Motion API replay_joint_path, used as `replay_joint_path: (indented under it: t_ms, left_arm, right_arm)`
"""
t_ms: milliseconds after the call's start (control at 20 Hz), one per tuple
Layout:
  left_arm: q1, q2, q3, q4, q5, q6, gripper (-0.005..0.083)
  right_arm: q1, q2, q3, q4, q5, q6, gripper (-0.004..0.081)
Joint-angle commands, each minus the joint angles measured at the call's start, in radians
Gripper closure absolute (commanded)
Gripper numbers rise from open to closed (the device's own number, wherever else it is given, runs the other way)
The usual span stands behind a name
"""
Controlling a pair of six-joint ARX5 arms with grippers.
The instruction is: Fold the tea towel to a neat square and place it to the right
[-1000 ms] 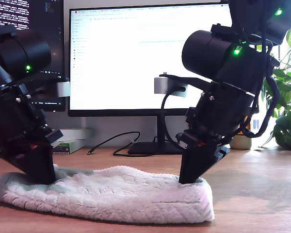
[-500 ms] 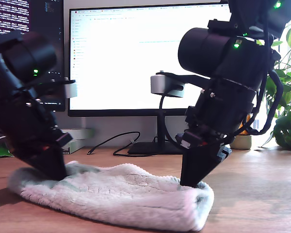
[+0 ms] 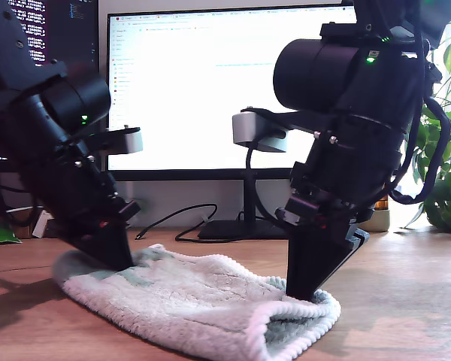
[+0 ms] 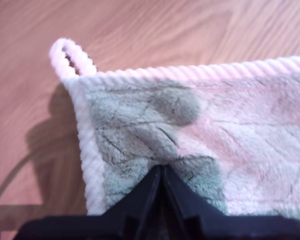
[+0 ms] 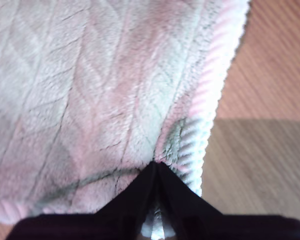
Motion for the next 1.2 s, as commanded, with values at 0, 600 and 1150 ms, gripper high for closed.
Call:
replay_joint_path:
  t_ms: [0, 600, 1150]
  left_arm:
    - [-0.002, 0.071, -0.019, -0.012, -0.006, 0.015, 0.0795]
    - [-0.029, 0.161, 0.07, 0.017, 0.05, 0.022, 0.0795]
    - [-0.089, 0.211, 0.126, 0.046, 0.085, 0.021, 0.0795]
  right_arm:
    - [0.031, 0.006, -0.047, -0.03, -0.008, 0.01, 0.0782]
    - [0.125, 0.006, -0.047, -0.01, -0.029, 0.08, 0.0782]
    - [0.199, 0.006, -0.047, 0.009, -0.054, 0.14, 0.0782]
